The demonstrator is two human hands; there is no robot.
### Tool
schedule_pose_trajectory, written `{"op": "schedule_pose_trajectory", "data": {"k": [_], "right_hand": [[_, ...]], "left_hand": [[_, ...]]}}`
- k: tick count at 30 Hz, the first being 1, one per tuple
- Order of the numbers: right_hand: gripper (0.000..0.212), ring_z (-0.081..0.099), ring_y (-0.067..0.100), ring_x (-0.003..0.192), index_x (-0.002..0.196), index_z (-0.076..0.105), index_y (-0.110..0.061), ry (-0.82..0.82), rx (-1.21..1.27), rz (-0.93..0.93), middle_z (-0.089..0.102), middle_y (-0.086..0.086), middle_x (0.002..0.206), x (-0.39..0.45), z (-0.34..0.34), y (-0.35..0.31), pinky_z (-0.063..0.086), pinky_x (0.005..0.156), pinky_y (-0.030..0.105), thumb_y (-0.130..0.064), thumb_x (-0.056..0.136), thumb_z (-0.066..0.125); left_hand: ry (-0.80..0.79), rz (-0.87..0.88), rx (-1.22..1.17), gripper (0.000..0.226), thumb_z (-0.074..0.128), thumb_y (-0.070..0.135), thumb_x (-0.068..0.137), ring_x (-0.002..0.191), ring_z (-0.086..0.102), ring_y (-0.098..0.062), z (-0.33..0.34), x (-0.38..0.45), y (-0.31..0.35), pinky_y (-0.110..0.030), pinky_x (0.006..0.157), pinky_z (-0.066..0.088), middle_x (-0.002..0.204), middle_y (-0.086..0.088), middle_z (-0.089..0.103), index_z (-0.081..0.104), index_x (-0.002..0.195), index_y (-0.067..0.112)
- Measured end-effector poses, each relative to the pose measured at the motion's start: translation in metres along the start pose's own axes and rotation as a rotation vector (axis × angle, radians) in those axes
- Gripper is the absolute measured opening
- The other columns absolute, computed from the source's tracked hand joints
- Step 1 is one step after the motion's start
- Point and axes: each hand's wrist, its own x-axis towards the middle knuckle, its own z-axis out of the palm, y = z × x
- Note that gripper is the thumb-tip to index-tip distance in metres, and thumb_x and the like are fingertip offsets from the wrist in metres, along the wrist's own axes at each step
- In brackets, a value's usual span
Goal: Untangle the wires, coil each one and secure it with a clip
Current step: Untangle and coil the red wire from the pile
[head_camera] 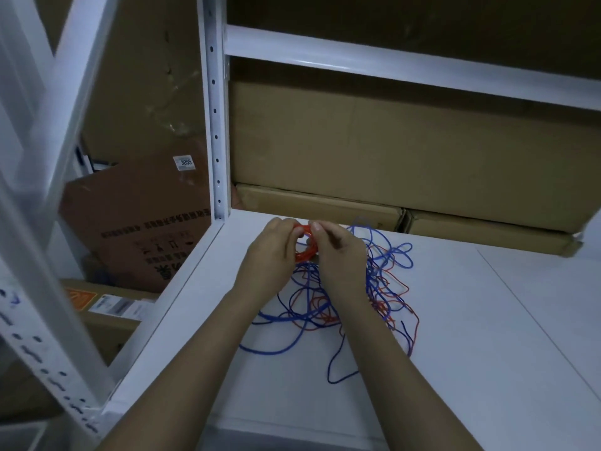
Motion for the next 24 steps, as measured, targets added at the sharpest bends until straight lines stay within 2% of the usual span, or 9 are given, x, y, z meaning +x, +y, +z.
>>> {"op": "schedule_pose_trajectory", "data": {"k": [4, 7, 10, 11, 15, 19, 21, 24], "right_hand": [[0.029, 0.059, 0.006, 0.077, 0.112, 0.069, -0.015, -0.112, -0.167, -0.129, 0.068, -0.001, 0.086, -0.013, -0.018, 0.008, 0.044, 0.068, 0.015, -0.027, 0.101, 0.044], [0.034, 0.06, 0.011, 0.089, 0.129, 0.059, -0.016, -0.152, -0.267, -0.146, 0.065, -0.003, 0.098, -0.015, -0.034, 0.018, 0.044, 0.076, 0.013, -0.029, 0.099, 0.049], [0.025, 0.066, 0.012, 0.086, 0.119, 0.066, -0.021, -0.046, -0.056, 0.005, 0.07, -0.004, 0.093, -0.017, -0.056, 0.022, 0.055, 0.08, 0.034, -0.023, 0.097, 0.054], [0.021, 0.067, 0.011, 0.084, 0.113, 0.069, -0.022, -0.004, 0.0, 0.05, 0.071, -0.005, 0.089, -0.017, -0.066, 0.025, 0.056, 0.079, 0.037, -0.021, 0.097, 0.054], [0.02, 0.067, 0.009, 0.079, 0.102, 0.072, -0.02, 0.152, -0.043, 0.079, 0.07, -0.01, 0.085, -0.02, -0.137, 0.041, 0.056, 0.078, 0.032, -0.017, 0.097, 0.053], [0.021, 0.057, 0.006, 0.067, 0.107, 0.071, -0.012, 0.213, -0.306, 0.035, 0.063, -0.006, 0.08, -0.042, -0.239, 0.062, 0.045, 0.067, 0.016, -0.014, 0.098, 0.052], [0.022, 0.055, 0.006, 0.069, 0.111, 0.069, -0.01, 0.22, -0.439, 0.028, 0.064, -0.002, 0.083, -0.057, -0.294, 0.07, 0.041, 0.066, 0.007, -0.012, 0.098, 0.052], [0.024, 0.054, 0.006, 0.071, 0.114, 0.068, -0.006, 0.231, -0.551, 0.048, 0.065, 0.005, 0.087, -0.078, -0.374, 0.081, 0.039, 0.069, 0.002, -0.007, 0.097, 0.052]], "left_hand": [[0.03, -0.025, 0.042, 0.026, 0.04, 0.014, 0.101, 0.087, 0.057, -0.021, 0.008, -0.003, 0.013, -0.023, 0.072, 0.037, 0.101, -0.01, 0.061, 0.064, 0.106, 0.008], [0.051, -0.038, 0.018, 0.028, 0.038, 0.016, 0.101, 0.083, 0.056, -0.021, 0.017, -0.007, 0.029, -0.028, 0.07, 0.041, 0.097, -0.011, 0.062, 0.065, 0.103, 0.007], [0.05, -0.011, -0.088, 0.033, 0.037, 0.024, 0.097, 0.083, 0.057, -0.02, 0.032, -0.009, 0.049, -0.032, 0.071, 0.043, 0.092, -0.009, 0.065, 0.067, 0.099, 0.008], [0.029, 0.002, -0.127, 0.032, 0.04, 0.026, 0.098, 0.081, 0.056, -0.019, 0.039, -0.01, 0.059, -0.033, 0.071, 0.044, 0.089, -0.008, 0.065, 0.068, 0.097, 0.01], [-0.149, 0.031, -0.245, 0.024, 0.054, 0.025, 0.098, 0.076, 0.059, -0.019, 0.078, -0.016, 0.111, -0.034, 0.072, 0.045, 0.084, -0.009, 0.068, 0.073, 0.095, 0.01], [-0.456, 0.023, -0.28, 0.03, 0.051, 0.039, 0.097, 0.066, 0.066, -0.009, 0.132, -0.031, 0.181, -0.031, 0.07, 0.053, 0.081, -0.001, 0.071, 0.073, 0.096, 0.019], [-0.571, 0.031, -0.252, 0.032, 0.049, 0.043, 0.097, 0.075, 0.066, -0.012, 0.164, -0.043, 0.218, -0.036, 0.076, 0.053, 0.09, 0.002, 0.071, 0.072, 0.099, 0.021], [-0.696, 0.037, -0.289, 0.032, 0.048, 0.045, 0.097, 0.087, 0.065, -0.014, 0.211, -0.065, 0.276, -0.038, 0.085, 0.053, 0.103, 0.005, 0.069, 0.069, 0.108, 0.024]]}}
